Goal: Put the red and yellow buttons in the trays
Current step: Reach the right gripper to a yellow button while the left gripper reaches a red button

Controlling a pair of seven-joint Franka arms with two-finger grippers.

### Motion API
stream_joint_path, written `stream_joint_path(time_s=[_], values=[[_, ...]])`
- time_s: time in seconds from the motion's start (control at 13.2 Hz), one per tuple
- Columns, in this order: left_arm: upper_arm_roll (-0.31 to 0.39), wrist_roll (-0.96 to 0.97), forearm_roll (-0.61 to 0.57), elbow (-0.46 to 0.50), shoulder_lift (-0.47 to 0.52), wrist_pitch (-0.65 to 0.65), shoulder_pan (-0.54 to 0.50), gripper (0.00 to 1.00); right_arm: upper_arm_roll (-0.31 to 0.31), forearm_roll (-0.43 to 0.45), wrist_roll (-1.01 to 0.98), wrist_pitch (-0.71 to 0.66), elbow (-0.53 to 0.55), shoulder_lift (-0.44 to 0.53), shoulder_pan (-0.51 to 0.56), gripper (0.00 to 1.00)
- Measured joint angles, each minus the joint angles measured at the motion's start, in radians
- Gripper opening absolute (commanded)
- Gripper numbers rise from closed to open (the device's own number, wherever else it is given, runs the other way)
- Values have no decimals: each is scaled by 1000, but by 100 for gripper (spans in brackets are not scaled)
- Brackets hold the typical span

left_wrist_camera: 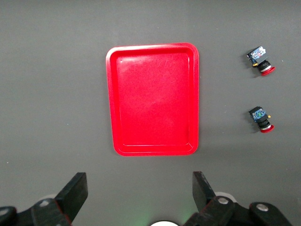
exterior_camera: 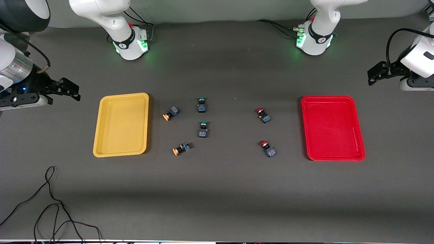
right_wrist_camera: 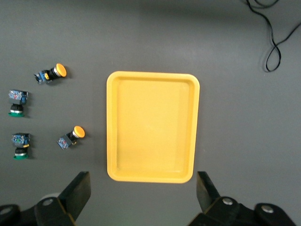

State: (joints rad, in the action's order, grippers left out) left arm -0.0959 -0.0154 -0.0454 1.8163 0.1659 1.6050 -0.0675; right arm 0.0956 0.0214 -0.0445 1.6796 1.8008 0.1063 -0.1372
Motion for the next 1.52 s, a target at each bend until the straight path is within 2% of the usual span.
stream_joint_path(time_s=[0.38, 0.68, 0.83, 1.14, 1.29, 1.52], values=[[0, 0, 0, 0, -1, 0, 0, 99, -2, 0, 0, -14, -19, -45, -13, 100], [-4, 0, 2, 3, -1, -5, 1, 99, -11, -4, 44, 33, -19, -161, -116, 100], [-15, 11, 10, 14, -1, -7, 16, 99, -14, -55, 122, 71, -9, -218, -163, 100], [-28, 143, 35, 88, -28, 62, 143, 99, -16, -89, 413, 309, 115, -269, -258, 100], [-31, 239, 37, 129, -75, 140, 229, 99, -15, -98, 537, 363, 161, -290, -275, 100], [-34, 359, 37, 145, -200, 279, 334, 98, -16, -102, 748, 406, 199, -341, -354, 100]])
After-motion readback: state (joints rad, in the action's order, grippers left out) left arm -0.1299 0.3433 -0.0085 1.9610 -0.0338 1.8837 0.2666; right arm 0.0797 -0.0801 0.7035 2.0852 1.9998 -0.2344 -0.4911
